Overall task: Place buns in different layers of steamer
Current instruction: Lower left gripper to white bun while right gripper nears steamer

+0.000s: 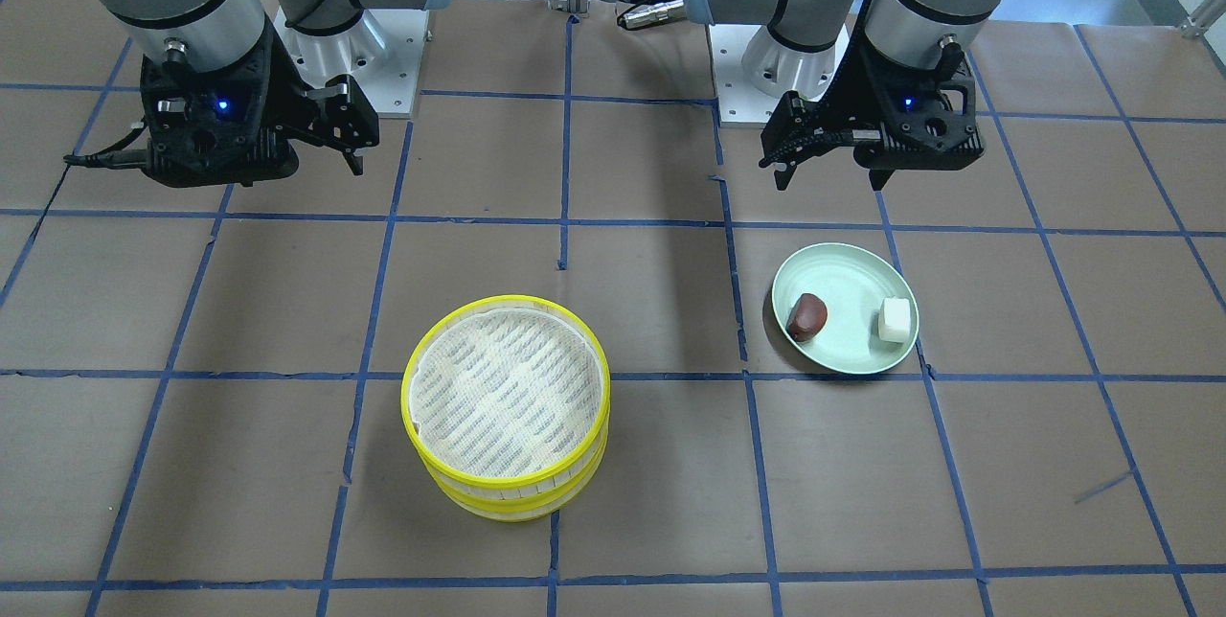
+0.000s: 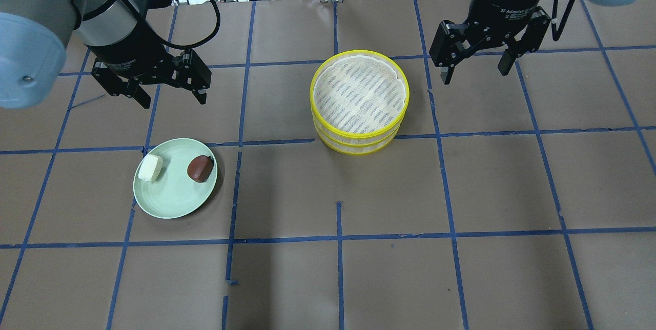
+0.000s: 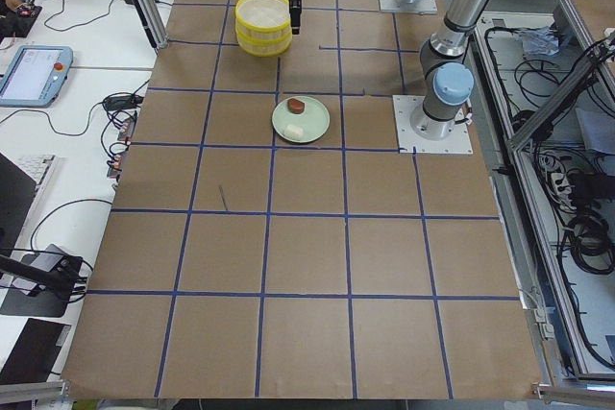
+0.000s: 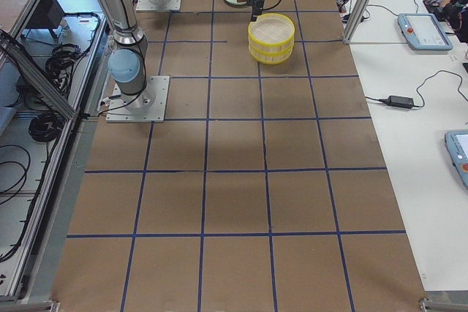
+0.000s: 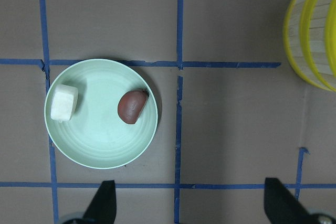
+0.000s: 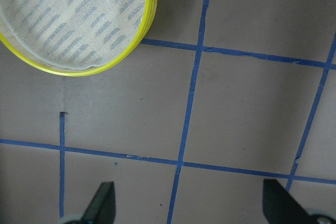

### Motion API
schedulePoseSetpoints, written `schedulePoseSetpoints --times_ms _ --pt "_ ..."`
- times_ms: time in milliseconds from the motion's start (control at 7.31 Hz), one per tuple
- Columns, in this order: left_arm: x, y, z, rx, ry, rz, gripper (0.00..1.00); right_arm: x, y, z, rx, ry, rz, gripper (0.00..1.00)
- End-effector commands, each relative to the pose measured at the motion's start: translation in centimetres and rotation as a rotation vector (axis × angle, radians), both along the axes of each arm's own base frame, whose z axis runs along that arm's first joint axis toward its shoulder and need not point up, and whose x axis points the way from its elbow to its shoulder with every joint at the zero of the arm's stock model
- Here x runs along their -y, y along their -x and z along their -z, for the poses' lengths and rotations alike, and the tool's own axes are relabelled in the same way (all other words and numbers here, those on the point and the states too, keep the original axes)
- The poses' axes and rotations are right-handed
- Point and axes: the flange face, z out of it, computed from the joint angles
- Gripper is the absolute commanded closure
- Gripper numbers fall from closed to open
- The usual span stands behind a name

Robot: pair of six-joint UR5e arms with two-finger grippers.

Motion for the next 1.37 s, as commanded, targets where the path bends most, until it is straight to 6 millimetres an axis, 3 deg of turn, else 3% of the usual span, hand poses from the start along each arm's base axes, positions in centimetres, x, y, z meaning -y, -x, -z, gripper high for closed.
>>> schedulePoseSetpoints --times_ms 0,411,547,684,821,1232 --pt "0.0 0.0 0.0 0.000 0.000 0.000 0.00 1.3 0.1 0.2 0.001 0.047 -0.005 0.00" --pt "-0.3 0.0 0.4 0.003 -0.015 0.002 0.00 2.0 1.6 -0.9 0.014 0.075 0.031 0.00" --pt "-0.7 -0.2 0.9 0.008 -0.024 0.036 0.00 2.2 3.2 -1.5 0.008 0.080 0.064 0.00" --pt "-1.0 -0.7 1.5 0.010 -0.040 0.059 0.00 1.0 3.1 -1.1 0.012 0.001 0.056 0.00" --pt "-1.0 -2.7 2.4 0.065 -0.063 0.045 0.00 0.9 3.1 -0.3 0.001 -0.014 0.056 0.00" --pt "-0.5 -6.6 10.5 0.102 -0.141 0.040 0.00 2.4 3.0 1.7 0.015 0.040 0.064 0.00"
